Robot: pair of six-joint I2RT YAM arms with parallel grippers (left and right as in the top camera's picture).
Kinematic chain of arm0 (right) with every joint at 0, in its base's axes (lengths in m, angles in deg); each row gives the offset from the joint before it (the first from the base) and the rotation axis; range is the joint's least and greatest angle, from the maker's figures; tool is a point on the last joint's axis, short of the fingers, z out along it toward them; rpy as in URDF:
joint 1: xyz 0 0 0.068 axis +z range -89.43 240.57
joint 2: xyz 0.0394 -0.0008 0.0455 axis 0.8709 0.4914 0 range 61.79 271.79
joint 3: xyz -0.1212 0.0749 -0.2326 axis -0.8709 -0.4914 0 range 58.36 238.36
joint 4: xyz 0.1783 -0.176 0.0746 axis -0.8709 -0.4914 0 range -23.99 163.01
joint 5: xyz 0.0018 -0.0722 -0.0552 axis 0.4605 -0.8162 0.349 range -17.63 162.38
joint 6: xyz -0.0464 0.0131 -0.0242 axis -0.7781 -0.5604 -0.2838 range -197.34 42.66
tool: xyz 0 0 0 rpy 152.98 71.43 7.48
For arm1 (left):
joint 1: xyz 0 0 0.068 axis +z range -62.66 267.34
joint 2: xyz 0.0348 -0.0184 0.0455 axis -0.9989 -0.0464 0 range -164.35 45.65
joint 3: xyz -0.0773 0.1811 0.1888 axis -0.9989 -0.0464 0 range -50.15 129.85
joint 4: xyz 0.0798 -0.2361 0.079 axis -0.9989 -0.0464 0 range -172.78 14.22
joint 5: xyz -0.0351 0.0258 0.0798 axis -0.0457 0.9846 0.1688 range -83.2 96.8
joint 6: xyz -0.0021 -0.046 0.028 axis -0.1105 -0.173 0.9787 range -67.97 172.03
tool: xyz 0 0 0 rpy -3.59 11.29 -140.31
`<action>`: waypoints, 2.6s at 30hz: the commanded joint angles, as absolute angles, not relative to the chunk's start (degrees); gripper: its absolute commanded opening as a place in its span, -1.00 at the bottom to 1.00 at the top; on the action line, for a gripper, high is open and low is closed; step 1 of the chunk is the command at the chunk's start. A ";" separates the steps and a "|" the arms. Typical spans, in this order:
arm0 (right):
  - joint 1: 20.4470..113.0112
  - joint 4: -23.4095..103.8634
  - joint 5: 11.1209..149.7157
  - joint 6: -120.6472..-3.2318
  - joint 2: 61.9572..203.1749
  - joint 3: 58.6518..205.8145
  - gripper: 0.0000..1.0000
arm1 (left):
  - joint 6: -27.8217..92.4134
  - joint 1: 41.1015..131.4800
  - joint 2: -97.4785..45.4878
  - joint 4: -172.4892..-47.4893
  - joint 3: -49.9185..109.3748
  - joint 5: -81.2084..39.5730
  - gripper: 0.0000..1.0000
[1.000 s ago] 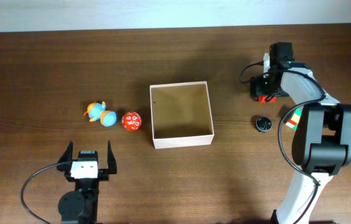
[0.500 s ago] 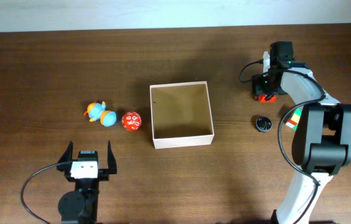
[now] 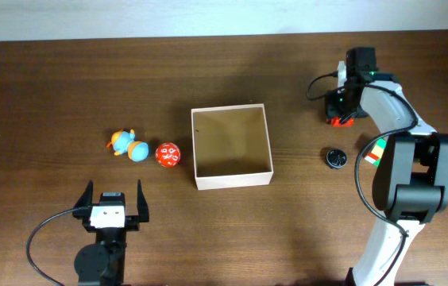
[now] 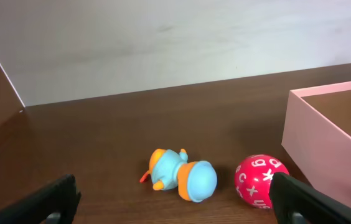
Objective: Pack container
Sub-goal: 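Lower the right gripper and grasp the red fire truck, then lift the fire truck and carry it left over the box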
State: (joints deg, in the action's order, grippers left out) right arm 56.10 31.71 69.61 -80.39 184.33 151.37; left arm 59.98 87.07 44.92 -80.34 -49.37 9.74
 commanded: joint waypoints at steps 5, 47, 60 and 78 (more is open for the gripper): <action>56.05 27.78 70.88 -79.88 184.90 157.20 0.12 | 60.72 86.85 45.36 -80.38 -49.63 9.10 0.99; 84.18 3.63 107.40 -80.45 184.79 186.91 0.07 | 60.72 86.85 45.36 -80.38 -49.63 9.10 0.99; 98.50 4.72 62.62 -56.32 184.97 182.80 0.08 | 60.72 86.85 45.36 -80.38 -49.63 9.10 0.98; 98.83 17.40 66.27 -44.85 184.97 167.65 0.06 | 60.72 86.85 45.36 -80.38 -49.63 9.10 0.98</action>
State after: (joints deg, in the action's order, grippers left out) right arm 98.54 15.61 65.17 -47.80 184.86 169.23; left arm 59.98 87.07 44.92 -80.34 -49.37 9.74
